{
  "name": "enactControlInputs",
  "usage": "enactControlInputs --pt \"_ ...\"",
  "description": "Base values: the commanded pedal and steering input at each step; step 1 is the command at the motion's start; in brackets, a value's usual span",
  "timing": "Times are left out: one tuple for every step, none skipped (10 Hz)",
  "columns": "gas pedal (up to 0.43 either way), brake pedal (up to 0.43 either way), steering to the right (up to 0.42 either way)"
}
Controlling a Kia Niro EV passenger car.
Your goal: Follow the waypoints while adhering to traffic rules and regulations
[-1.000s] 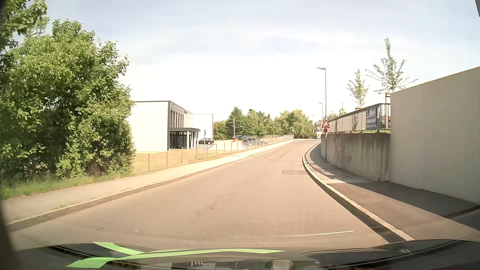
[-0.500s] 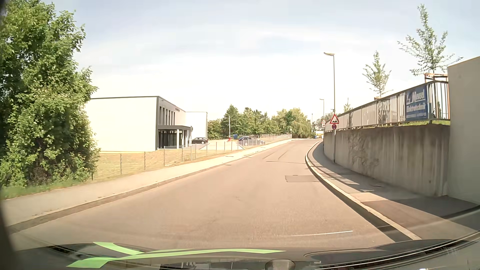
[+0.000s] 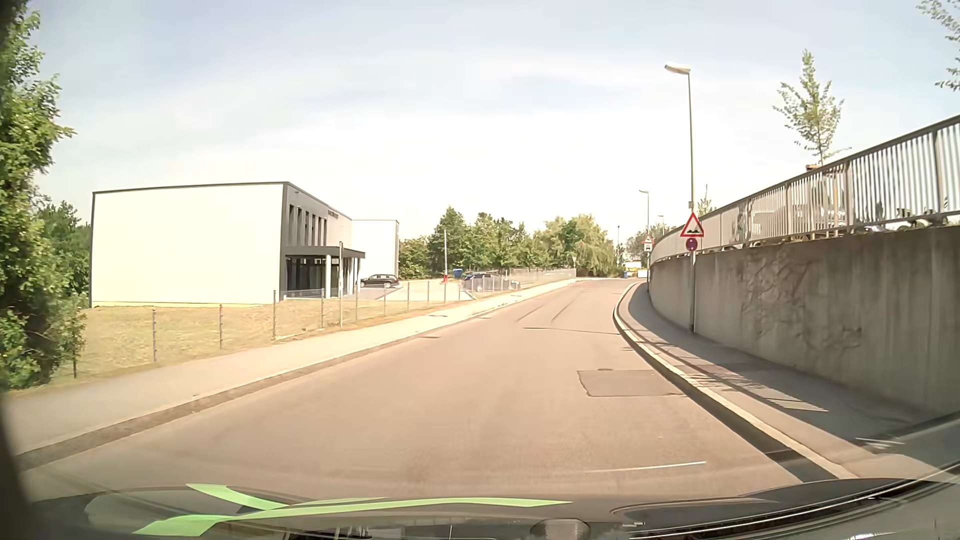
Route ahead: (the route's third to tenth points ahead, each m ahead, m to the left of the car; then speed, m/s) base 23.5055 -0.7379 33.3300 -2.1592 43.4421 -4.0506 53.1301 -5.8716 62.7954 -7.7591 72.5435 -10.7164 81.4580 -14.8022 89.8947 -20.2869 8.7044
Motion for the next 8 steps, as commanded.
enactControlInputs --pt "0.067 0.000 0.020" --pt "0.067 0.000 0.020" --pt "0.067 0.000 0.020" --pt "0.067 0.000 0.020" --pt "0.067 0.000 0.021" --pt "0.067 0.000 0.021" --pt "0.067 0.000 0.023" --pt "0.059 0.000 0.025"
